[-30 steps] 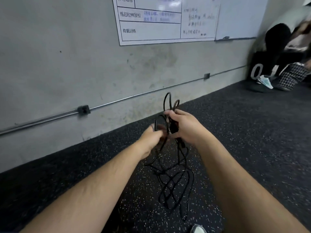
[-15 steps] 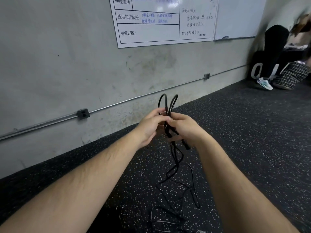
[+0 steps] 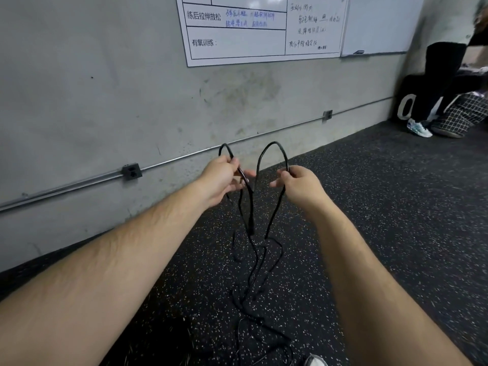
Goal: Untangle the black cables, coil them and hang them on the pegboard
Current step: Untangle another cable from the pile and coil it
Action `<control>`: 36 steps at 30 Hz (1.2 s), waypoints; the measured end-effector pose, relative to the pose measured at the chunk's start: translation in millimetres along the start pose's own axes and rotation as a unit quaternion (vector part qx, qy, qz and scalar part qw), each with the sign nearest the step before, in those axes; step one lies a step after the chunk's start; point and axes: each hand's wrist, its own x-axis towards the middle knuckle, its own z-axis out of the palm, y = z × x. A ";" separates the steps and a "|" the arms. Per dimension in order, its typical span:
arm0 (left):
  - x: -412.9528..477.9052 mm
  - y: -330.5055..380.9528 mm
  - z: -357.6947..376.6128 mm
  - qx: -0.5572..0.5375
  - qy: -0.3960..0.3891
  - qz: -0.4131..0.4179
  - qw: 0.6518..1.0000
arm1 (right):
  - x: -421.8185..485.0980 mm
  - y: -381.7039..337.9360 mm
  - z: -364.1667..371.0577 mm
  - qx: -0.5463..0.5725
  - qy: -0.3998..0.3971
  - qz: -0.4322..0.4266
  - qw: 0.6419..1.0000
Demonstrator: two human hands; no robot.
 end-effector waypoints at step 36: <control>-4.4 4.8 -29.5 0.125 -0.008 0.019 0.992 | -6.7 -0.2 5.2 -0.156 0.108 0.015 0.982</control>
